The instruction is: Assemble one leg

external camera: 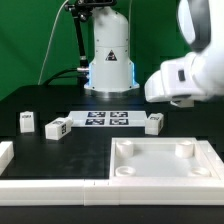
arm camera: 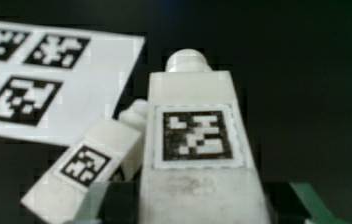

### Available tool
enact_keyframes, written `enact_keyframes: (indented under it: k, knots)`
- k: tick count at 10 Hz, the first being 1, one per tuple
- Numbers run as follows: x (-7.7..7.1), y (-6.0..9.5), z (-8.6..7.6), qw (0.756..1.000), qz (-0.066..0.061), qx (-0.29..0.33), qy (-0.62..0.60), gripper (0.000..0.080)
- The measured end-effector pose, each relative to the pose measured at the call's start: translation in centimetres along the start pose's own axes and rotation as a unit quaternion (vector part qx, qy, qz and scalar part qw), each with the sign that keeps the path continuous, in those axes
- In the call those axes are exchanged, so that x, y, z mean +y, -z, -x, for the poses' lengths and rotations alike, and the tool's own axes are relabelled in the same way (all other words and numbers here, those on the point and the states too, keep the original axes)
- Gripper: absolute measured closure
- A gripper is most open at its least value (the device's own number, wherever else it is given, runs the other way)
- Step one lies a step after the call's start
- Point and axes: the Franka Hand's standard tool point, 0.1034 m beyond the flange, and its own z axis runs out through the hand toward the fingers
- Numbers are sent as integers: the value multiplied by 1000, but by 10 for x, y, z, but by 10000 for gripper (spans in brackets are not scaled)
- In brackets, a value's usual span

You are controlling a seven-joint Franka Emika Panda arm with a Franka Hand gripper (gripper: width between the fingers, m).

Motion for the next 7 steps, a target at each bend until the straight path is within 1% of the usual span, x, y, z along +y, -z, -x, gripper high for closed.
enact_keyframes:
  k: [1,2,4,6,7]
  knots:
    - [1,-1,4,1000,1,23,1,508]
    - [4,5,-6,997,-4,73,19,508]
    - [13,25,-8,990,-8,139,21,508]
    - [19,39,-15,974,-12,227,20,508]
    - [20,46,-14,963,-13,268,15,508]
